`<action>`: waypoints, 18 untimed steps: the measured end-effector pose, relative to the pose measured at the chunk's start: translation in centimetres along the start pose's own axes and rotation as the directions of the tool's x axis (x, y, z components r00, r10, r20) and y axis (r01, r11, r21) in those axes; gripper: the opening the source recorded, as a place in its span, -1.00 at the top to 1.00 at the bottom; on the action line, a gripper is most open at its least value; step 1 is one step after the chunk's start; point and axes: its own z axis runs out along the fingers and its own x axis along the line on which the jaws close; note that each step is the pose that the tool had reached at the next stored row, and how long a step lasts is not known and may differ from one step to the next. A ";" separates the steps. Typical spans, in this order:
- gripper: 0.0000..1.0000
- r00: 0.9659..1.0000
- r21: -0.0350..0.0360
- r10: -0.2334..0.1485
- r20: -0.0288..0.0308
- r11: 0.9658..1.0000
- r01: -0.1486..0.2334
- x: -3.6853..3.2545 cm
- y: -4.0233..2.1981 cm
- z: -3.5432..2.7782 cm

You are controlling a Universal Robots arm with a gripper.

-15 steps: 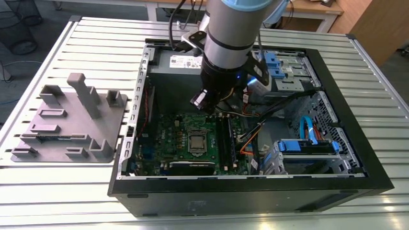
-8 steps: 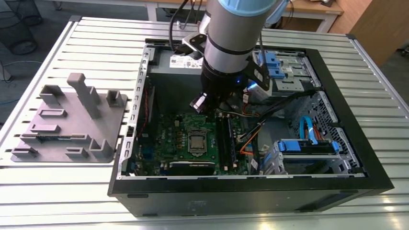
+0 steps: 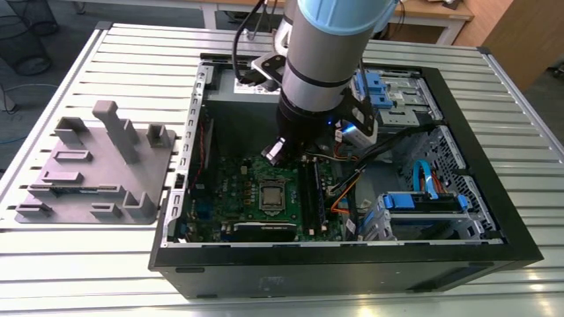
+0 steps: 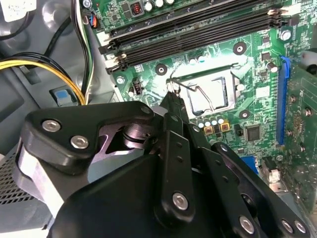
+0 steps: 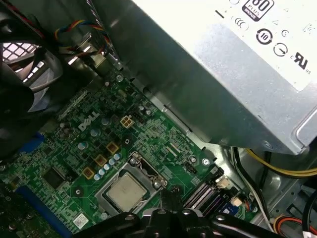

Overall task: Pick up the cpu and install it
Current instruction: 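Install the first cpu locking lever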

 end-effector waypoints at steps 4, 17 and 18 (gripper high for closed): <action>0.79 1.000 0.000 0.000 0.000 1.000 0.000 0.01 0.00 0.00; 0.79 0.998 0.001 0.068 0.006 0.998 -0.068 0.38 -0.38 0.10; 0.79 0.997 0.001 0.076 0.007 0.997 -0.076 0.41 -0.42 0.11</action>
